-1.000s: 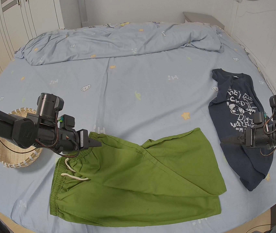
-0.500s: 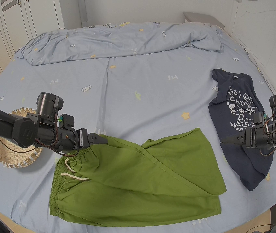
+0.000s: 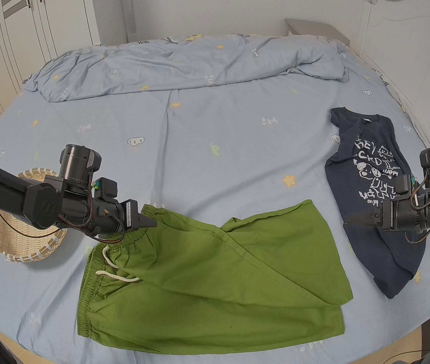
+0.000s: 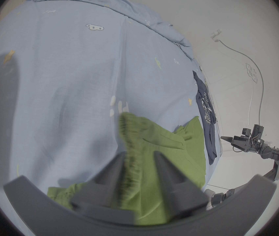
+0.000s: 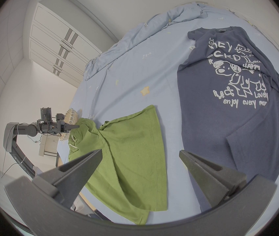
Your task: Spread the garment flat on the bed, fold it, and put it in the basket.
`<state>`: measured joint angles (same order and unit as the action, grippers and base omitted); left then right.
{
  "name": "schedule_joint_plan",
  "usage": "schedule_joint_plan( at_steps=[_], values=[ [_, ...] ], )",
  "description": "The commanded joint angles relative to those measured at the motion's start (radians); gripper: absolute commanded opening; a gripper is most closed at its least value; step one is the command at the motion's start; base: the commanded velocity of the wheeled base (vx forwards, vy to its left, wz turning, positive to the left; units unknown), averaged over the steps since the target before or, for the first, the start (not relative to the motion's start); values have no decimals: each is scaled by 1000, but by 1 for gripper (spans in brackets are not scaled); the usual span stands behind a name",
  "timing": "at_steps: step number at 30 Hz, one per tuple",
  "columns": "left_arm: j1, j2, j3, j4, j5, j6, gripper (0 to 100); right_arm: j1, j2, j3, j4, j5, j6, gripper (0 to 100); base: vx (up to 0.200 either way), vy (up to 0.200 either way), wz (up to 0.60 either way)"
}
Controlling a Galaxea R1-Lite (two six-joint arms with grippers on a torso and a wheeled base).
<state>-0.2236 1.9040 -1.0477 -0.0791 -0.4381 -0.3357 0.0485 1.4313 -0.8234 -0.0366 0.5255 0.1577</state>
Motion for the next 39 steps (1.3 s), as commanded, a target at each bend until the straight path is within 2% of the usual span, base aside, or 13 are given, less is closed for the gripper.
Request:
schedule_joint_plan(
  at_steps=[1,8,16,22,25,29,33,39],
  values=[
    [4,-2,-3,-1,-1,0,0,1,1,0,0,1,0,100,0,0,0],
    [17,-8,-2,-25,2,0,0,1,0,0,0,1,0,100,0,0,0],
    [67,-103,6,-25,-5,-16,0,-1,-2,-2,0,1,2,100,0,0,0],
    [144,-125,-3,-27,-5,-32,0,-1,1,-2,1,1,5,100,0,0,0],
    [167,-137,5,-27,-5,-32,0,-1,3,3,6,-1,40,100,0,0,0],
    [170,-143,18,-25,-7,-29,0,-1,1,41,9,-1,63,100,0,0,0],
    [135,-128,26,-27,-5,-22,0,2,32,84,-8,7,56,100,0,0,0],
    [141,-122,23,-27,-5,-22,0,16,132,87,-37,5,36,100,0,0,0]
  ],
)
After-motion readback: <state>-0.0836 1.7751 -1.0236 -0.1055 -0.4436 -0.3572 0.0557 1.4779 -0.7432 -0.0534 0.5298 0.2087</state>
